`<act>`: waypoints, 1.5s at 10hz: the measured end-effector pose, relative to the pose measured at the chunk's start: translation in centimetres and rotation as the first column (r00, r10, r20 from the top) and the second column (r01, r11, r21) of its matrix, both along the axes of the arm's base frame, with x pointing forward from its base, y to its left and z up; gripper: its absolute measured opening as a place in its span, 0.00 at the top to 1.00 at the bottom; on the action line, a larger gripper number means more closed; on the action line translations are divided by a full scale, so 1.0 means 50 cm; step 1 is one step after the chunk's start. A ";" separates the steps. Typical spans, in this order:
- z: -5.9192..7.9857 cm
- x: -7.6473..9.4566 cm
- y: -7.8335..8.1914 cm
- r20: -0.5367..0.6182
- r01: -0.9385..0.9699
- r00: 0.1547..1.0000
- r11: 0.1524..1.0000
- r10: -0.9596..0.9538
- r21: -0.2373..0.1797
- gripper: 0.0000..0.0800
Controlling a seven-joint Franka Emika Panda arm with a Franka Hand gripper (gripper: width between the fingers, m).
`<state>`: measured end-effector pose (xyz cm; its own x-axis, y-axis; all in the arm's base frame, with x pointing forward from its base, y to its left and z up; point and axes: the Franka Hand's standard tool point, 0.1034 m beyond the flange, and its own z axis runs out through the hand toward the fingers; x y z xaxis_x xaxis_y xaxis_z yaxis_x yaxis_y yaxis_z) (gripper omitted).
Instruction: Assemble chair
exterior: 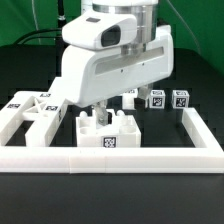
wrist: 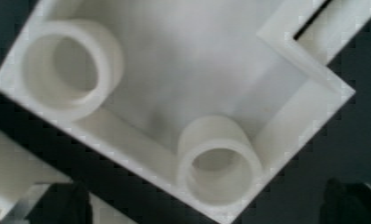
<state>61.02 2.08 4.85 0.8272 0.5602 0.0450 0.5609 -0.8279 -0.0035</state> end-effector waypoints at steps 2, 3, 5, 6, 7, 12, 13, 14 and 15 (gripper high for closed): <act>0.001 0.006 0.003 0.003 0.117 0.993 0.993 -0.117 0.013 0.19; 0.001 0.005 0.005 0.001 0.146 0.989 0.989 -0.146 0.017 0.19; -0.002 0.004 0.012 -0.010 0.325 0.946 0.945 -0.324 0.043 0.19; -0.017 -0.010 0.016 -0.014 0.407 0.913 0.911 -0.407 0.058 0.19; -0.029 -0.025 0.021 -0.030 0.493 0.870 0.868 -0.492 0.067 0.19; -0.079 -0.058 0.026 -0.030 0.563 0.826 0.822 -0.563 0.084 0.19; -0.078 -0.057 0.030 -0.029 0.560 0.828 0.824 -0.560 0.085 0.33; -0.076 -0.054 0.031 -0.028 0.559 0.829 0.825 -0.559 0.086 0.49; -0.076 -0.055 0.031 -0.029 0.560 0.828 0.824 -0.560 0.086 0.49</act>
Offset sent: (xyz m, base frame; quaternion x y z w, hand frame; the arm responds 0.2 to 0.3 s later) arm 0.0000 0.0000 0.0000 0.0000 0.0000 0.1938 0.9810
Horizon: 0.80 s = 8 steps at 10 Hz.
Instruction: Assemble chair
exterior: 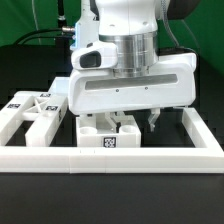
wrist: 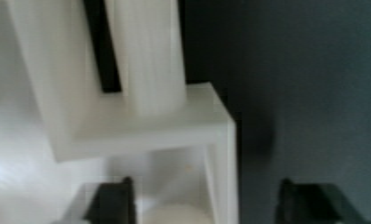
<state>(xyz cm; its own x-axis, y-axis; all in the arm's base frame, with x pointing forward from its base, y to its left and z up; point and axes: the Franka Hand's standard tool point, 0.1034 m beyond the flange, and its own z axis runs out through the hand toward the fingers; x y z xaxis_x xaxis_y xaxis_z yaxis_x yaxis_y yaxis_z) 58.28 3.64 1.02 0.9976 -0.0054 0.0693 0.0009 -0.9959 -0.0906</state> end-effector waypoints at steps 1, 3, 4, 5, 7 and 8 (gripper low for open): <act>0.000 0.000 0.000 0.000 0.001 1.000 1.000 -0.001 0.001 0.73; 0.000 0.000 0.000 0.000 0.002 1.000 1.000 -0.002 0.001 0.92; 0.002 0.001 0.000 0.002 0.002 1.000 1.000 -0.002 0.001 0.96; 0.002 0.001 0.000 0.002 0.002 1.000 1.000 -0.002 0.001 0.96; 0.004 0.003 0.002 0.001 0.004 1.000 1.000 -0.004 0.002 0.96; 0.012 0.011 0.016 -0.002 0.008 1.000 1.000 -0.008 0.007 0.96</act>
Offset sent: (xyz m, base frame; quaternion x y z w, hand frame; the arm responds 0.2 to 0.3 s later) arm 0.0000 0.0000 0.0000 0.0000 0.0000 0.0000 1.0000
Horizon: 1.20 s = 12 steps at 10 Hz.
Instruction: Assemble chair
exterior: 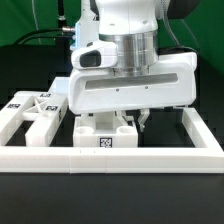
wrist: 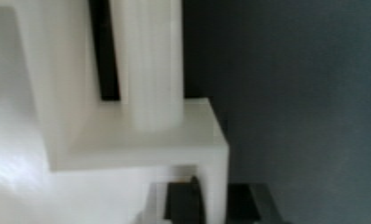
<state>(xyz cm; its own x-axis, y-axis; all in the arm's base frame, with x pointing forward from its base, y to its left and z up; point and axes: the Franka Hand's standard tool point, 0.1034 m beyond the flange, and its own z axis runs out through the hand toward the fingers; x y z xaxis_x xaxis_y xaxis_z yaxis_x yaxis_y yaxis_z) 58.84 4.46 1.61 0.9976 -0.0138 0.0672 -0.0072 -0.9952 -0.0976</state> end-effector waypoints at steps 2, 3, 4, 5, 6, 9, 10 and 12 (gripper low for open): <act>0.000 0.016 0.055 0.008 0.010 1.000 1.000 -0.010 0.007 0.96; -0.003 0.027 0.081 0.013 0.013 1.000 1.000 -0.013 0.009 0.96; -0.005 0.039 0.098 0.021 0.005 1.000 1.000 -0.005 0.010 0.96; -0.006 0.050 0.117 0.028 0.006 1.000 1.000 -0.006 0.013 0.96; -0.005 0.055 0.130 0.033 -0.003 0.999 1.000 0.003 0.015 0.96; -0.006 0.067 0.148 0.042 -0.015 0.999 1.000 0.014 0.013 0.96; -0.006 0.067 0.148 0.042 -0.015 0.999 1.000 0.014 0.013 0.96; -0.003 0.068 0.145 0.044 -0.026 0.999 1.000 0.025 0.011 0.96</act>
Offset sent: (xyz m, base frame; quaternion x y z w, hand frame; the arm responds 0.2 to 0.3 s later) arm 0.0303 0.0327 -0.0094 -0.0218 0.0025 0.0225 0.9995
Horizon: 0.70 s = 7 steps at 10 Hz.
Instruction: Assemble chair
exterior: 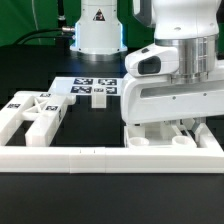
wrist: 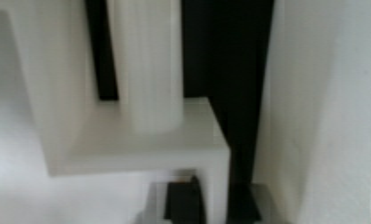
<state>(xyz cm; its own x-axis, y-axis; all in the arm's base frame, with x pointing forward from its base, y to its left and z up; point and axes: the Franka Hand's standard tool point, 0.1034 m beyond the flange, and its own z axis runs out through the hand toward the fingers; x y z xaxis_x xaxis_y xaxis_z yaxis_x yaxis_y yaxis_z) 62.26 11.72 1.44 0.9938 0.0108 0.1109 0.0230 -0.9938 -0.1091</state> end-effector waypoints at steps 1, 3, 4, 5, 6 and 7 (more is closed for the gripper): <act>0.004 0.003 -0.011 0.002 -0.004 1.000 1.000 0.004 -0.003 0.86; 0.020 0.002 -0.031 -0.016 0.004 1.000 1.000 -0.004 -0.013 0.50; 0.036 0.001 -0.038 -0.017 0.001 1.000 1.000 -0.001 -0.013 0.28; 0.061 0.004 -0.047 -0.006 -0.007 1.000 1.000 0.007 -0.012 0.28; 0.098 -0.001 -0.066 0.007 -0.010 1.000 1.000 0.010 -0.010 0.21; 0.122 -0.027 -0.091 0.006 -0.022 1.000 1.000 0.022 -0.017 0.19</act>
Offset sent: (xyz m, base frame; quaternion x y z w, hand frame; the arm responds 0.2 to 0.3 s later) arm -0.0058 -0.0033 0.0318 0.0391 -0.0053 0.0069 0.9992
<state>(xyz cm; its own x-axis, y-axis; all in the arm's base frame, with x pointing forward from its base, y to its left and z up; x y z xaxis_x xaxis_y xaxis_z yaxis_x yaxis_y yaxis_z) 60.89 7.14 7.56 0.9926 0.0344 0.1168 0.0454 -0.9947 -0.0925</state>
